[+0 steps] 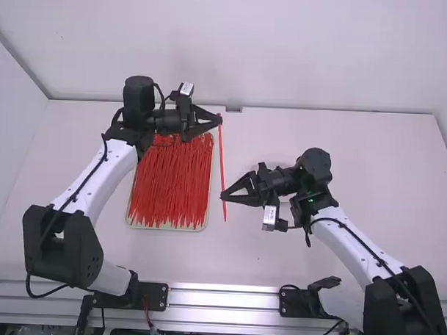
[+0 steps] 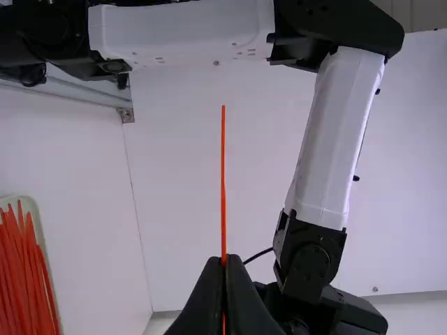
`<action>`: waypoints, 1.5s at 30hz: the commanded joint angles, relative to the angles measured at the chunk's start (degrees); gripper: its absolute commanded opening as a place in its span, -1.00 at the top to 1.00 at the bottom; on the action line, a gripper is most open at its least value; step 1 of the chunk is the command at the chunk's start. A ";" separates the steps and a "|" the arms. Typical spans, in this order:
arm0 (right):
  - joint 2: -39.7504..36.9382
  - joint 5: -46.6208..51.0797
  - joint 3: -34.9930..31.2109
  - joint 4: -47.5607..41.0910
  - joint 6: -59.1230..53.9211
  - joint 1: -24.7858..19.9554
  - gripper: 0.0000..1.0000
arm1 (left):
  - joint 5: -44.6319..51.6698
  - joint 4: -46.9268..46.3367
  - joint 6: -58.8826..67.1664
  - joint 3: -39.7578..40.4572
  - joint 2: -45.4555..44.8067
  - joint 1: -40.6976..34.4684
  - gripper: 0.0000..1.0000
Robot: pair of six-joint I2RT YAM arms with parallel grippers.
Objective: Fasten the cable tie
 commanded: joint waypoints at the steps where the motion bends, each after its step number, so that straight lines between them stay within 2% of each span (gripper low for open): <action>1: 0.11 -1.20 1.49 0.02 0.33 -0.02 1.00 | 0.61 0.02 1.64 0.63 0.07 -0.17 0.96; 7: 0.11 3.30 1.49 -0.09 6.27 0.00 1.00 | 0.63 -0.04 4.52 0.63 0.07 -0.17 0.96; 15: 0.11 3.85 1.49 -0.26 25.42 -0.09 1.00 | 0.50 -1.75 6.99 0.63 0.07 0.00 0.96; 20: 0.11 10.62 1.49 -0.04 35.10 -0.02 1.00 | 0.46 -3.06 7.37 0.63 0.07 -0.09 0.96; 27: 0.11 18.14 1.49 0.09 40.65 0.57 1.00 | 0.46 -3.23 8.07 0.63 0.07 -0.22 0.96; 35: 0.11 16.20 1.46 -4.33 37.13 1.31 1.00 | 0.52 -3.26 14.01 0.63 0.07 -0.22 0.96; 37: 0.11 16.48 1.51 -3.34 41.99 1.75 1.00 | 0.68 -3.26 17.53 0.63 0.07 0.04 0.96; 40: 0.11 17.05 1.55 4.04 54.55 1.86 1.00 | 0.42 -3.06 22.58 0.63 0.07 -0.26 0.97; 42: 0.11 17.25 1.55 7.13 58.86 1.79 1.00 | 0.46 -2.05 23.08 0.63 0.07 -0.09 0.97; 45: 0.11 24.00 1.55 16.96 79.25 1.51 1.00 | 0.44 4.85 27.04 0.63 0.07 -0.28 0.96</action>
